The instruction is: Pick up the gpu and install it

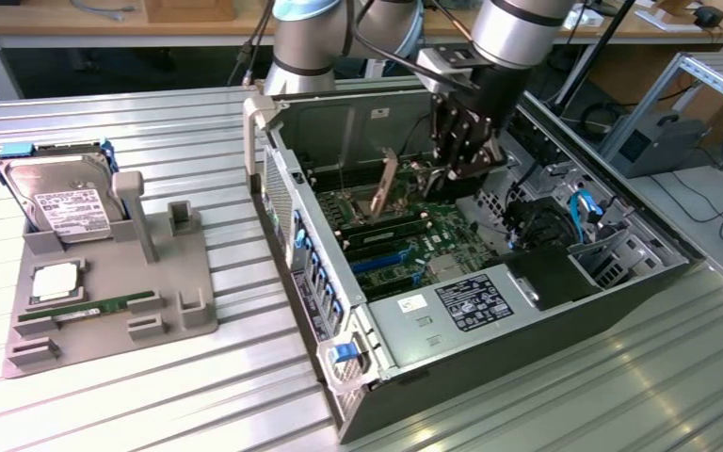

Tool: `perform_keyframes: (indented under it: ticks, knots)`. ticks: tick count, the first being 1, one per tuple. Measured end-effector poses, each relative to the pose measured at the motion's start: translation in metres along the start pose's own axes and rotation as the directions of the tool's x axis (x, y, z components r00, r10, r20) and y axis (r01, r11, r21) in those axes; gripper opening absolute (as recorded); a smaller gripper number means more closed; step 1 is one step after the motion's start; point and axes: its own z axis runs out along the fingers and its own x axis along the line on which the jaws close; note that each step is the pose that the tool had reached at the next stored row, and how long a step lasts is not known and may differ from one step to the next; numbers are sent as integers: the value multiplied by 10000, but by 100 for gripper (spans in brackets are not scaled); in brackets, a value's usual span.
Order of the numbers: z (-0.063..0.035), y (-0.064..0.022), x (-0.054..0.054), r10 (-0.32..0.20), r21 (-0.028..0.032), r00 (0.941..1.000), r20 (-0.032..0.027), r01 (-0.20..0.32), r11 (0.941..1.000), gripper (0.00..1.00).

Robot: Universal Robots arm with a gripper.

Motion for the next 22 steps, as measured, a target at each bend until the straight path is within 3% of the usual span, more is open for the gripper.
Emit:
perform_keyframes:
  ticks: [10, 22]
  knots:
    - [8, 0, 65, 0, 0, 10000, 1, 0, 10000, 27]
    - [39, 90, 74, 0, 0, 10000, -1, 0, 10000, 27]
